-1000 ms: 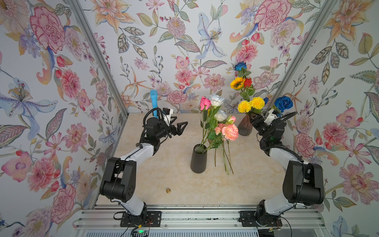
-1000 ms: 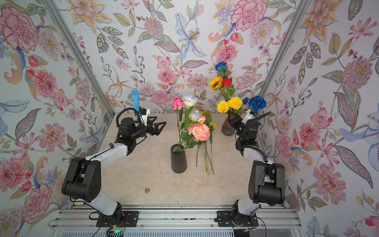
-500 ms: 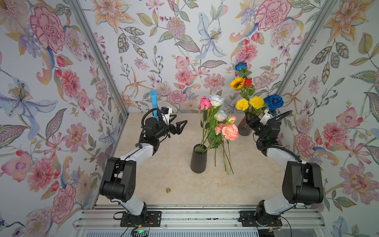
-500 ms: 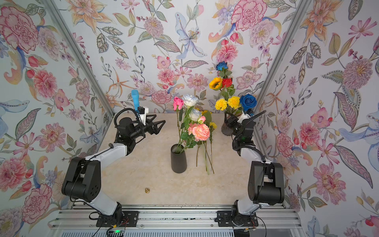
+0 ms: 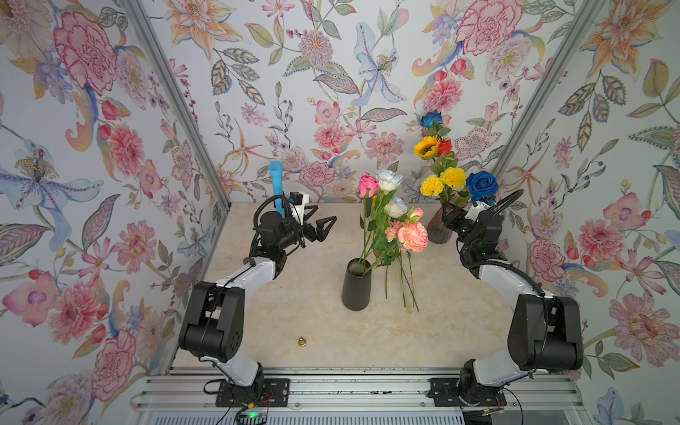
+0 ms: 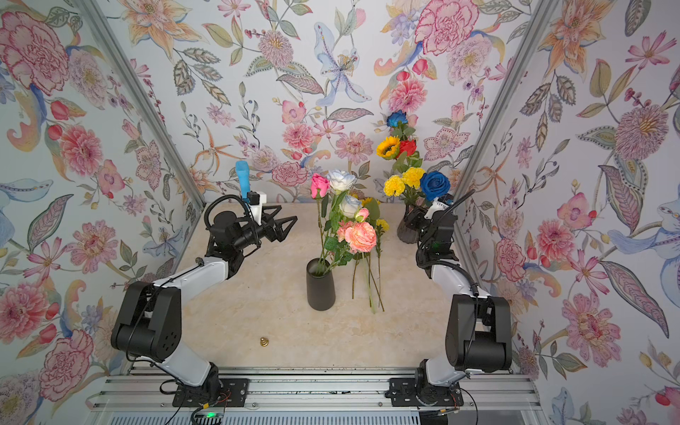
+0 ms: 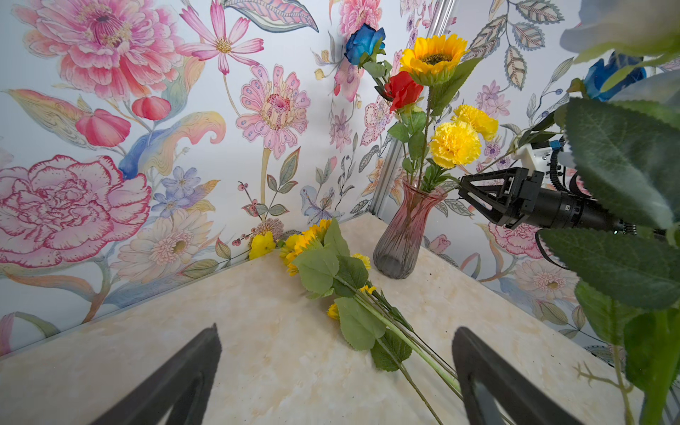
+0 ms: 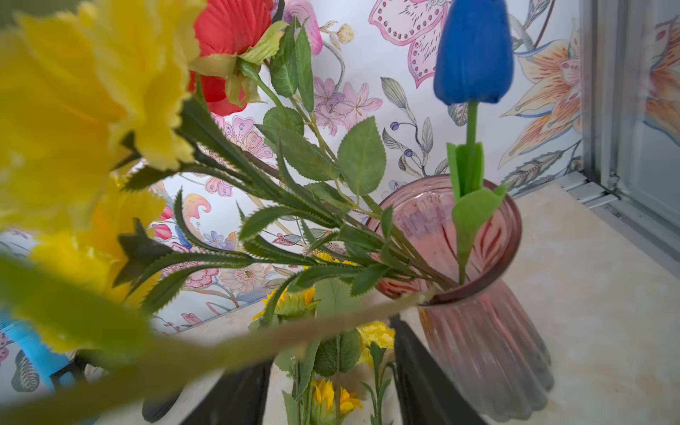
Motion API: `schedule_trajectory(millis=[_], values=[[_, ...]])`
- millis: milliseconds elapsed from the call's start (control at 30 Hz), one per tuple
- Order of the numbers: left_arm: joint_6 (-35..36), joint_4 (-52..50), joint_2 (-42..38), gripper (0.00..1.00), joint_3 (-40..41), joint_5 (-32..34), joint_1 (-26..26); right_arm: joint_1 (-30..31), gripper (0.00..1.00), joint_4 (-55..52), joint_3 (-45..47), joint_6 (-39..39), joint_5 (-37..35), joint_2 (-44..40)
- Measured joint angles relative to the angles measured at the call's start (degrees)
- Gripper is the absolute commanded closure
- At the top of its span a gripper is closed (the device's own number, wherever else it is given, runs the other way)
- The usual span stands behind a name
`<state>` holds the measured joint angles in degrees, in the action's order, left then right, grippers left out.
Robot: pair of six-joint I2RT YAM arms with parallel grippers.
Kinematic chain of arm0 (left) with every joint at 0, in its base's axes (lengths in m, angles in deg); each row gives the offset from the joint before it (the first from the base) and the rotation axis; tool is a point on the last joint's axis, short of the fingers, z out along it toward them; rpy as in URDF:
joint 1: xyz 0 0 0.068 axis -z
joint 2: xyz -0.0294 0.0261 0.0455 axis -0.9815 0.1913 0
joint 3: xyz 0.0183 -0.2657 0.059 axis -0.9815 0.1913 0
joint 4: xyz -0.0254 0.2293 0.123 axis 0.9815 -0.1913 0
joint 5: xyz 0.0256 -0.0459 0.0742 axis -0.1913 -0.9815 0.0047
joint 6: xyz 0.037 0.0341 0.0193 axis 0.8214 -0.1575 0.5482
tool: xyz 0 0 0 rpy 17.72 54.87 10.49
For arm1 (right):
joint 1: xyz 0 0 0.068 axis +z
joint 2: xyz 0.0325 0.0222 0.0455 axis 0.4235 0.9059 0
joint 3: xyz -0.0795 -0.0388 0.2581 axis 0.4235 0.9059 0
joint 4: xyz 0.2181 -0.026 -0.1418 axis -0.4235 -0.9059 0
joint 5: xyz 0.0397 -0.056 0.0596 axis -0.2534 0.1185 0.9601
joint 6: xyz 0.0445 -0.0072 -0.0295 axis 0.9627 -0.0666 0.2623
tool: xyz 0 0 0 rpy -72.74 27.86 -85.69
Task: Pick out yellow flowers from the vase
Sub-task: Pick up the flower from the vase.
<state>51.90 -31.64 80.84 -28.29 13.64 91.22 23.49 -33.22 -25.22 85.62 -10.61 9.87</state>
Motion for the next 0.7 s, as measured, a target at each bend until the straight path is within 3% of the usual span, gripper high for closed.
schedule_trajectory(millis=[233,700], values=[[-0.3,0.1,0.6,0.0,0.0,0.0,0.0,-1.5,0.47,-2.3,0.0,0.4,-0.1,-1.8],[-0.9,1.1,1.0,0.0,0.0,-0.2,0.0,-9.6,0.51,1.0,0.4,11.2,4.8,-3.6]])
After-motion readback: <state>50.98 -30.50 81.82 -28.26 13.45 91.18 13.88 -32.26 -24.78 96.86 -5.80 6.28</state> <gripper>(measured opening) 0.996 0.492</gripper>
